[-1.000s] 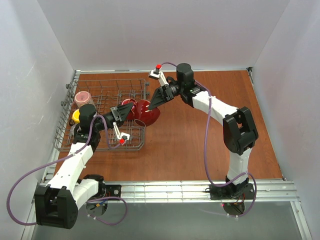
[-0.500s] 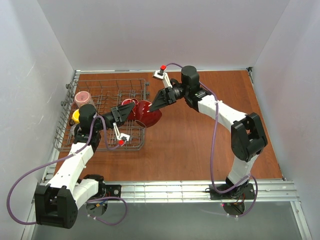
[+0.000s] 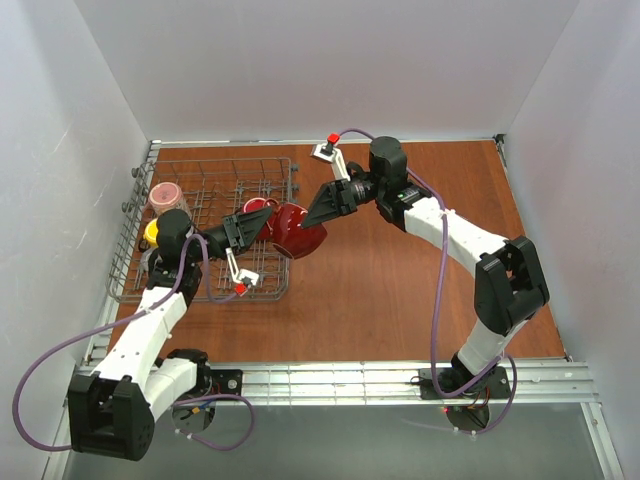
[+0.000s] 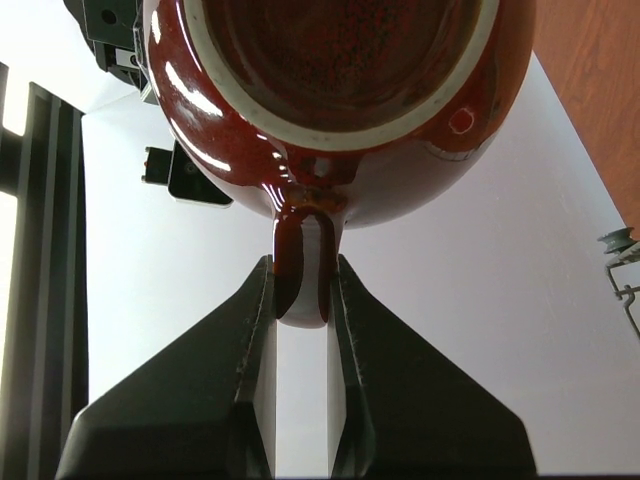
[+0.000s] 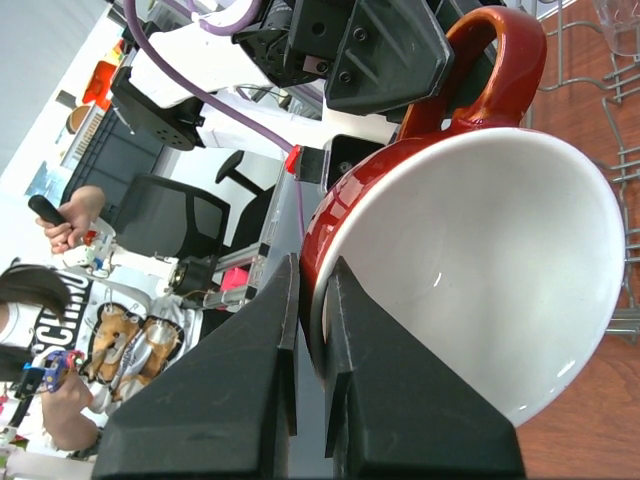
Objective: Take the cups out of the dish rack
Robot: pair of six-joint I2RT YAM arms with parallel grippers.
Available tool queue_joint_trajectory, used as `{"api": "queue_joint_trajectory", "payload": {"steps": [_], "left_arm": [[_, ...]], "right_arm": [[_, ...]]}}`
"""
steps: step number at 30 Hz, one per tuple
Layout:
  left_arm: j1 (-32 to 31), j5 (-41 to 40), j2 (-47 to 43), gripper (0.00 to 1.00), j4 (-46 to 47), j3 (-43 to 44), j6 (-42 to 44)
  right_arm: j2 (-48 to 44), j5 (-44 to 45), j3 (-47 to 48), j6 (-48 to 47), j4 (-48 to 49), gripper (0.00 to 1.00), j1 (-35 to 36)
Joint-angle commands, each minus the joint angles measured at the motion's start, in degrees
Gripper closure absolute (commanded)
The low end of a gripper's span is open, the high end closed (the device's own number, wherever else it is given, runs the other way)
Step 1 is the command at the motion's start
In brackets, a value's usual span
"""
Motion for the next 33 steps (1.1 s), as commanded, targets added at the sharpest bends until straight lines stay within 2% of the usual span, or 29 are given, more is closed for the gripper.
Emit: {"api": "queue_joint_trajectory", "payload": {"steps": [1,3,4,6,7,18,19,22,25,33], "left_arm": [[0.85,-2.62,-2.66,1.00,-0.46,3.14,21.20],[0.85,-3.06,-2.93,1.00,-1.94,3.32,21.46],[0.85,-3.41,-3.36,1.00,-2.39,3.49,21.46],[0.85,-3.67,-3.80,1.00,-4.66,3.93,21.64],[0.76,-3.85,-4.33,1.00,-5.55,4.11,21.81],[0.85,-4.64,-7.23,1.00,-16.45,4.99,23.84],[0.85,-4.73,-7.23,1.00,-17.24,4.99,23.92],[0.85,-5.25,-7.67,1.00,-18.12,4.73,23.93],[0.85,-5.87,-7.85,1.00,-19.27,4.73,23.84],[0.85,-6.57,-8.37,1.00,-20.50,4.64,23.57]], "right_arm": [[-1.14,-0.31,0.19,-4.10,2.23,0.95,-0.22],[-0.62,-0.13,0.37,-4.45,2.23,0.82,-0.31],[-0.18,0.04,0.46,-4.36,2.23,0.68,-0.23],[0.00,0.31,0.37,-4.45,2.23,0.59,-0.58],[0.35,0.74,0.20,-4.45,2.23,0.52,-0.66],[1.32,4.88,-0.68,-4.80,2.14,0.32,-2.95],[1.23,5.84,-1.03,-4.89,2.14,0.24,-3.39],[1.05,7.69,-1.74,-5.15,2.06,0.15,-4.18],[0.97,9.27,-2.18,-5.42,1.79,0.02,-4.97],[0.35,13.48,-2.62,-7.87,-0.58,0.01,-6.11]]}}
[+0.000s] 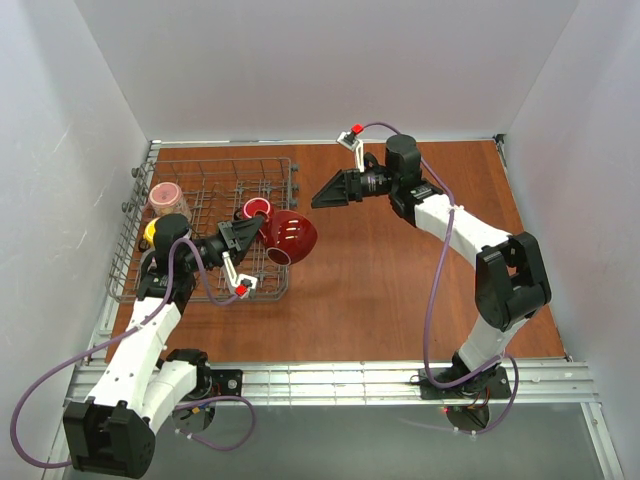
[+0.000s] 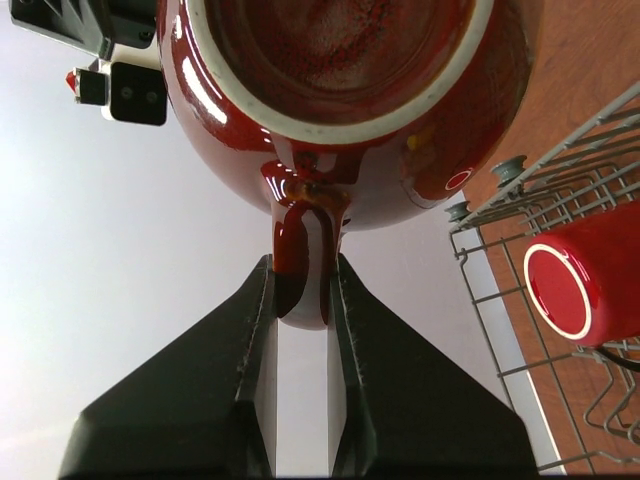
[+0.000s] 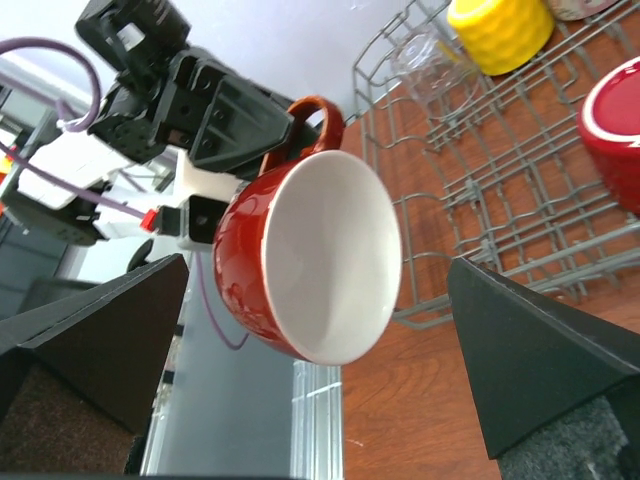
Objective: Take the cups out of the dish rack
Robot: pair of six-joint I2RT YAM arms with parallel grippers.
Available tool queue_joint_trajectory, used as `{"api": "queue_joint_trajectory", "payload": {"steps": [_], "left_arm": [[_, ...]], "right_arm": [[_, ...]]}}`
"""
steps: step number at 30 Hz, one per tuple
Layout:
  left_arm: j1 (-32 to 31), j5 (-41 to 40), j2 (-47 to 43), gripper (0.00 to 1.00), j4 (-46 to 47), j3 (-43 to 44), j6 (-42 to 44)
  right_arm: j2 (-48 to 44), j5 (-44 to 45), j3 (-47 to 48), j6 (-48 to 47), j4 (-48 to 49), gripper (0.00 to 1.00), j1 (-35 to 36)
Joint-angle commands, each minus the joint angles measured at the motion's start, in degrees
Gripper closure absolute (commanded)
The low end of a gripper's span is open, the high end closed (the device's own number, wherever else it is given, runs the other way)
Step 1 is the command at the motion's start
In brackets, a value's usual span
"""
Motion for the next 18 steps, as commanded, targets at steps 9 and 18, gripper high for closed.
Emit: {"api": "queue_joint_trajectory", "payload": {"steps": [9,18], "left_arm": [[0.17,-3.07,-1.36,1.00,0.57,2.96,26.79],[0.17,-6.32,1.36,1.00,4.78,2.78,34.17]], "right_arm": [[-2.41,11.05,-1.53,-5.33,-5.91,0.01,-4.40],[-5.31,24.50,2.51,-16.14,-20.68,0.01,-5.90]]}}
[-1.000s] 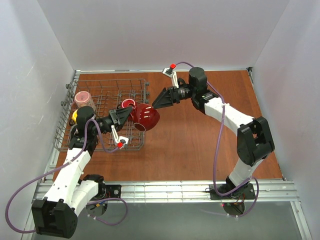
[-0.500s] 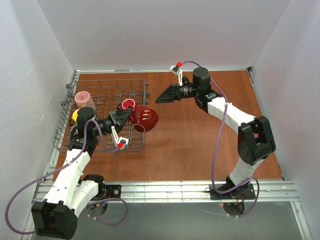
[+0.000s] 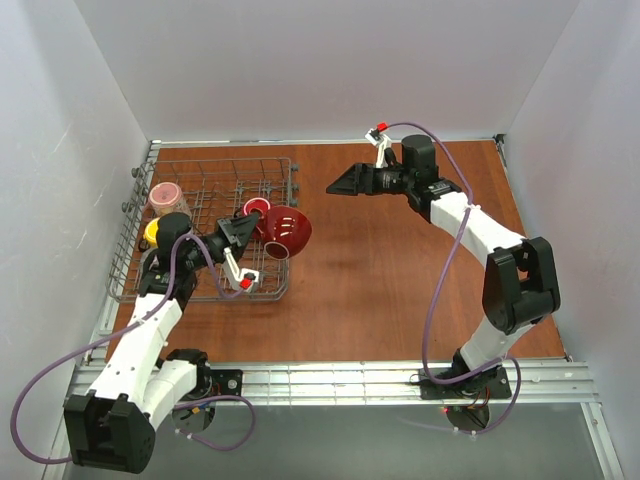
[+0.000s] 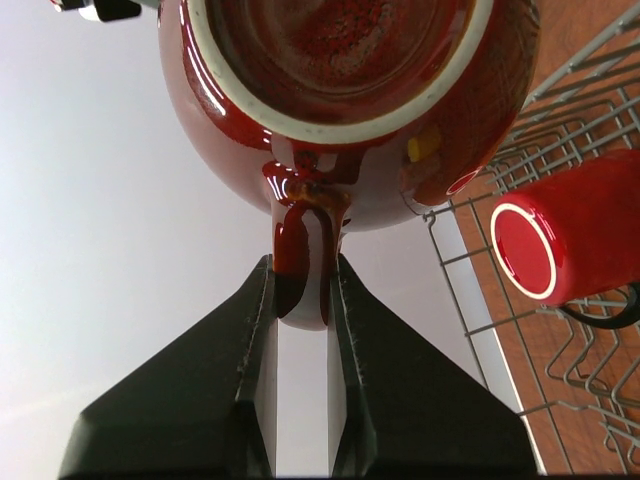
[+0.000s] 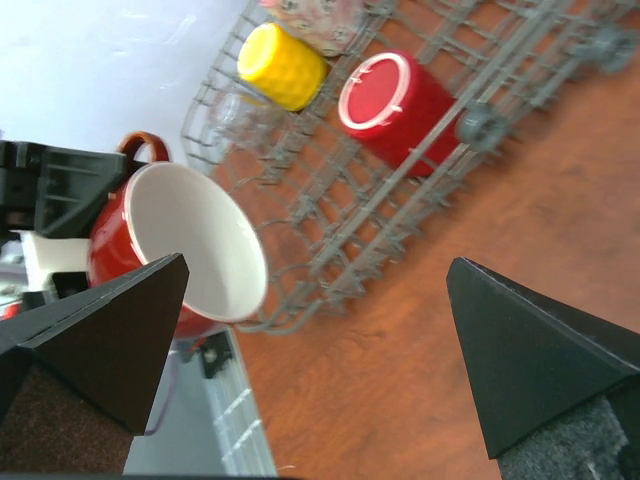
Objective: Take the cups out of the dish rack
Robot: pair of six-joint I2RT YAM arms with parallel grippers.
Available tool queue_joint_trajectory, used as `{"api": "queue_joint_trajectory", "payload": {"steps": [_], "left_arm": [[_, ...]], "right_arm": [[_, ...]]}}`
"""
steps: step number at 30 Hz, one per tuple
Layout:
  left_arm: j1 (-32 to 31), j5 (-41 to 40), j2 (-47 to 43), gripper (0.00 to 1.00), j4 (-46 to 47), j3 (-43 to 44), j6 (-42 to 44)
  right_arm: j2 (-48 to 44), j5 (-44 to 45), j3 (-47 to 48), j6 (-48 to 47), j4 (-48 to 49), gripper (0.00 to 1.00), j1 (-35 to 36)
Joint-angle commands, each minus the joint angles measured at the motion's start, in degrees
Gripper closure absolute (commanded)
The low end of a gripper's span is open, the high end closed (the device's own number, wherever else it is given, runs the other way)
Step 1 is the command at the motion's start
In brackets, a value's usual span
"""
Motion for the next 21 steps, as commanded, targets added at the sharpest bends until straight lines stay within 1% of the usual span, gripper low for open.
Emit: {"api": "queue_joint_trajectory", "payload": {"steps": [1,7,11,12,14,15,18,20,21], "left_arm": [[0.17,-0.82,0.32,1.00,5.96,3.04,34.35],[0.17,-6.79,2.26,1.00,5.09,4.71,34.44],[0.17,-13.29,3.48,1.00,0.00,6.99,32.34],[0.17,-16.44,3.75,1.00,-1.92,7.52,31.11],[0.17,-19.27,4.63,1.00,-4.39,9.98,29.44],[0.17,-22.41,5.06,1.00,-7.10,10.86,27.60],[0.17,-25.34,6.30,1.00,-12.65,15.42,23.46],[0.08,-27.01,7.26,1.00,-15.20,19.02,18.29],[0.08,-27.63,7.61,1.00,-18.61,20.43,16.35]], "right_arm": [[-3.35,7.48,3.80,-7.84,-9.30,0.01,-0.07],[-6.24,14.43,2.49,-11.45,-13.73,0.01,-0.16],[-8.09,16.98,1.08,-12.51,-14.17,0.01,-0.07],[-8.36,16.99,0.56,-12.77,-14.26,0.01,-0.07],[-9.06,17.25,0.20,-13.21,-14.61,0.01,0.02],[-9.41,17.51,-0.06,-13.47,-14.70,0.01,0.37],[-10.55,18.48,-0.42,-14.79,-14.79,0.01,1.42],[-11.34,18.66,-0.42,-16.02,-14.79,0.01,2.21],[-11.61,18.74,-0.42,-17.59,-14.18,0.01,3.35]]}}
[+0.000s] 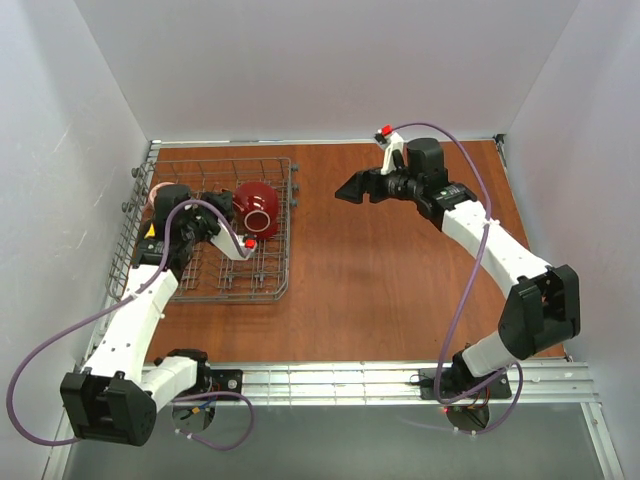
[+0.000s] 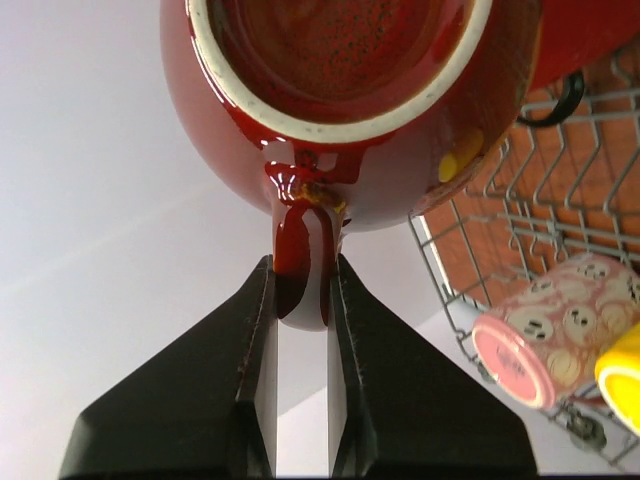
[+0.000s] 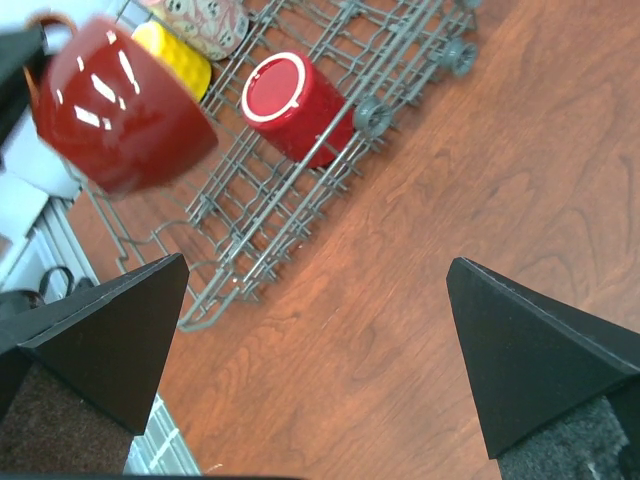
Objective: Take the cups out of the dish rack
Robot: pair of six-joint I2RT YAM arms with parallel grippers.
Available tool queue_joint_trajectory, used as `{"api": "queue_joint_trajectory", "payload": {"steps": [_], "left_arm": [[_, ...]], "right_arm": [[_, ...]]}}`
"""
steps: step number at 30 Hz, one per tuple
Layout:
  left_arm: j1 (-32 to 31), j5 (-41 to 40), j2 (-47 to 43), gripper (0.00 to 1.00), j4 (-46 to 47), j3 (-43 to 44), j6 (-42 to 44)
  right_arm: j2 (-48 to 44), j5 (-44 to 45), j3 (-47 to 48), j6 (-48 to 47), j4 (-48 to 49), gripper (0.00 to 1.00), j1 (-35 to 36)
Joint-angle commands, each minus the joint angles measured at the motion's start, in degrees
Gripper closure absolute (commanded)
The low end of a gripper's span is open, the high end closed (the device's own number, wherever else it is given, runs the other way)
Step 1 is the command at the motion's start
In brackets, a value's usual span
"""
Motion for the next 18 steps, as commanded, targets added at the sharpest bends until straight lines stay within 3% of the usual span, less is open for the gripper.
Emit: {"api": "queue_joint_trajectory", "payload": {"steps": [1,11,18], "left_arm": [[0.06,-4.83,-0.06,1.00,-6.13,8.03,12.70],[0.06,-5.11,7.41,1.00,-28.71,22.97,-15.27],[0.06,0.95,8.82,1.00,-34.89,26.32,-30.11]], "right_arm": [[-2.93,1.69,-0.46,-5.10,0.97,0.01,2.74],[-8.47,2.75,-6.43,-11.26,14.67,0.01,9.96],[-9.88,2.93,-8.54,-14.33,16.62,0.02,12.33]]}}
